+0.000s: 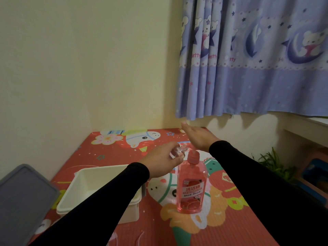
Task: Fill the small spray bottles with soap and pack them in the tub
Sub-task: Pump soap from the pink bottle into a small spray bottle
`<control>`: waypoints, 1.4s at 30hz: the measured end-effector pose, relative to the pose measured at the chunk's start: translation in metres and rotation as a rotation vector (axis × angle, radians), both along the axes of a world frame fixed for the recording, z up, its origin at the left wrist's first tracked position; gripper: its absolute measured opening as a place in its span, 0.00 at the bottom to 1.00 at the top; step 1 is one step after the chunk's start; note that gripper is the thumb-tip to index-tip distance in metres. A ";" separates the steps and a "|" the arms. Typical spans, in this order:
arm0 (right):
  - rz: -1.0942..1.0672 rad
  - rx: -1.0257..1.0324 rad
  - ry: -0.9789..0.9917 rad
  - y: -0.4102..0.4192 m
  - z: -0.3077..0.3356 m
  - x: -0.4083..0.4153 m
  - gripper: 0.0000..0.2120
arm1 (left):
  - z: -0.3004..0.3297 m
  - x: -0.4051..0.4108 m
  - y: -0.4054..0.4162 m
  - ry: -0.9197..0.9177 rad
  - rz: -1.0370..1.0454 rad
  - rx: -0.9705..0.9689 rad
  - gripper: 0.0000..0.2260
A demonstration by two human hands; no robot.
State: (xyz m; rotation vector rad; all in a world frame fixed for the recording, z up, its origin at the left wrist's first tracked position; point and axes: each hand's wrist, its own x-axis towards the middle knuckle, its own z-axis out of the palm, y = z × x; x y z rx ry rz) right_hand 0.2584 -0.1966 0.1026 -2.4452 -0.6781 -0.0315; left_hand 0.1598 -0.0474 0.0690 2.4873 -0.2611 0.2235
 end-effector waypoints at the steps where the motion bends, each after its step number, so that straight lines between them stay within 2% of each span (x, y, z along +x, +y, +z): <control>1: 0.003 0.019 -0.013 0.000 0.000 -0.001 0.33 | 0.000 -0.001 0.000 0.001 0.000 -0.012 0.09; 9: -0.041 0.094 -0.270 0.002 0.000 0.002 0.26 | -0.005 -0.004 0.000 -0.004 0.025 -0.128 0.09; 17: -0.027 0.116 -0.306 -0.002 0.012 -0.010 0.29 | -0.007 -0.010 0.008 0.036 0.082 -0.107 0.14; 22: 0.000 0.132 -0.357 -0.009 0.012 -0.020 0.24 | -0.009 -0.022 0.012 0.041 0.089 -0.195 0.15; 25: 0.040 0.112 -0.421 -0.014 0.010 -0.031 0.21 | -0.009 -0.034 0.017 0.033 0.117 -0.236 0.15; 34: 0.126 0.075 -0.593 -0.025 -0.017 -0.083 0.22 | -0.015 -0.081 0.031 -0.008 0.142 -0.356 0.10; 42: 0.257 -0.051 -0.507 -0.018 -0.084 -0.129 0.18 | -0.031 -0.121 0.044 -0.011 0.189 -0.395 0.10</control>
